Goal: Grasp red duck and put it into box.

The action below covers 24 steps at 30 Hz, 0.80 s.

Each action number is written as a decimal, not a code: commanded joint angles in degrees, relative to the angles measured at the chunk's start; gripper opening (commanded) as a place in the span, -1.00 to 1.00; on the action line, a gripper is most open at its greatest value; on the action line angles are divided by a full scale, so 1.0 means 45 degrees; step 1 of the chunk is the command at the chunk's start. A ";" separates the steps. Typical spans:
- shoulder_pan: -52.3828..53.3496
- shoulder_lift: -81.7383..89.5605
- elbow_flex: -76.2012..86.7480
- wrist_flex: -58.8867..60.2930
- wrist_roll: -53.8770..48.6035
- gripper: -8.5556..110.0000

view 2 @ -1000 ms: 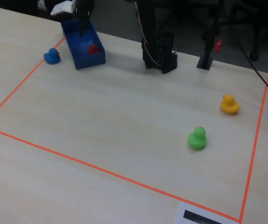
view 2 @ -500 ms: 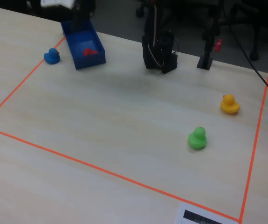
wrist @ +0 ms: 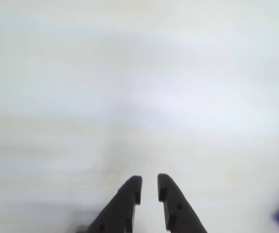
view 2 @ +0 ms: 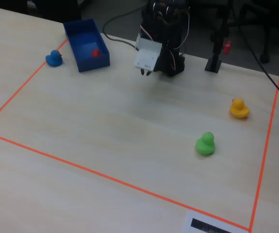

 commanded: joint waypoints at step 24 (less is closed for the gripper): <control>-0.2422 0.3945 0.6113 -0.0859 0.1289 -0.83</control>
